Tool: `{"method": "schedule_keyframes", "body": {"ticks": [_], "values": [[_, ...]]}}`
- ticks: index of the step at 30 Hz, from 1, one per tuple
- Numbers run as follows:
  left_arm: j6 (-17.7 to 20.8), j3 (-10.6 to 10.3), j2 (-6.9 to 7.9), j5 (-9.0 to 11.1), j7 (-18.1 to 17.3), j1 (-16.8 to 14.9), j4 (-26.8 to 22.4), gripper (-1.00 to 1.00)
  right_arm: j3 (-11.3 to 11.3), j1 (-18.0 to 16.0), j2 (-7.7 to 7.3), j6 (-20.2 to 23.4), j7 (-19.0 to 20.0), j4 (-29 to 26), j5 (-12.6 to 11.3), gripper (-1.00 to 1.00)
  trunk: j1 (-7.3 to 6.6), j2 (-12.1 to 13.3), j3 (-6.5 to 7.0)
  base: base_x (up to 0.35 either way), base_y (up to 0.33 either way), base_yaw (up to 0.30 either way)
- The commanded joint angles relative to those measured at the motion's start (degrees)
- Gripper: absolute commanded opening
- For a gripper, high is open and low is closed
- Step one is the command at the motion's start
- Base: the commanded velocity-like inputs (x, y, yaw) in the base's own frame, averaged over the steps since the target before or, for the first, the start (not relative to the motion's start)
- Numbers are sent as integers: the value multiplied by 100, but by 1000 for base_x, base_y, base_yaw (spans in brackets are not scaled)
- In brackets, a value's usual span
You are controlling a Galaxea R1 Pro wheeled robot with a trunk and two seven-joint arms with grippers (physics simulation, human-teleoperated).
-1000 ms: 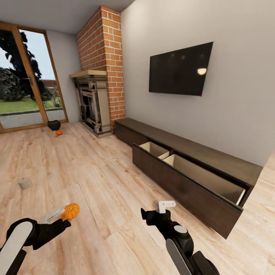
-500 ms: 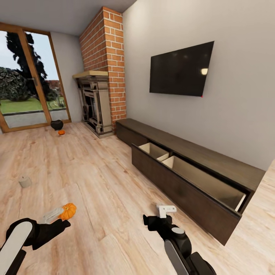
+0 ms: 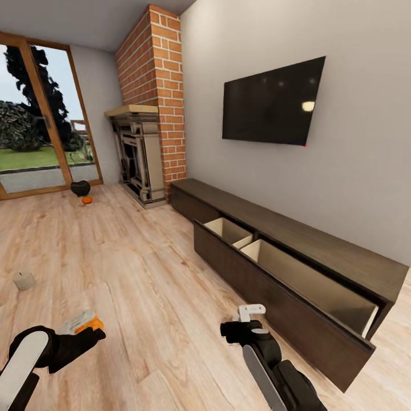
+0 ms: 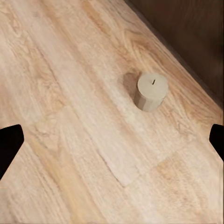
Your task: Place each of the two pumpkins and all three candles from the living room inside a cabinet in the living room (use any cabinet), then make sure every cabinet is closed, and position the cauldron so it is next to a table in the living room.
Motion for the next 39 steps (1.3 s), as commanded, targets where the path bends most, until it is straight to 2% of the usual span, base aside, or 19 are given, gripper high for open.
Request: {"method": "schedule_keyframes", "body": {"ticks": [1,7,12,21,23,25,27,29,32,39], "values": [[14,3,0,60,60,-4,-5,100,8,-114,35,31,-90,190,-70,100,2,-3,-6,291,23,0],[14,5,0,61,60,-4,-5,100,4,-423,207,47,-137,939,-91,100,2,-3,-6,291,104,0],[14,5,0,68,60,-4,-5,100,-8,-471,226,-14,-134,1195,-94,100,2,-3,-6,291,141,0],[17,9,6,75,21,-4,-5,100,-18,-794,230,-73,-141,1931,-95,100,2,-3,-6,244,92,0],[24,12,20,78,-178,-4,-5,100,-24,-807,229,-78,-141,1968,-94,100,2,-3,-6,119,12,0],[34,18,48,77,-620,1,-5,100,-40,-816,229,-80,-142,1992,-94,100,2,-3,-6,45,5,0],[42,21,70,51,-1052,3,-5,100,-139,-817,229,-80,-142,2031,-94,100,2,-3,-6,-63,36,0],[43,22,81,26,-1265,4,-5,100,-243,-815,229,-84,-139,2071,-94,100,2,-3,-6,-80,45,0],[44,27,86,5,-1391,5,-5,100,-312,-816,229,-85,-136,2102,-94,100,2,-3,-6,16,12,0],[49,31,87,21,-1446,5,-5,100,-338,-822,229,-105,-148,2259,-87,100,2,-3,-6,9,1,0]]}}
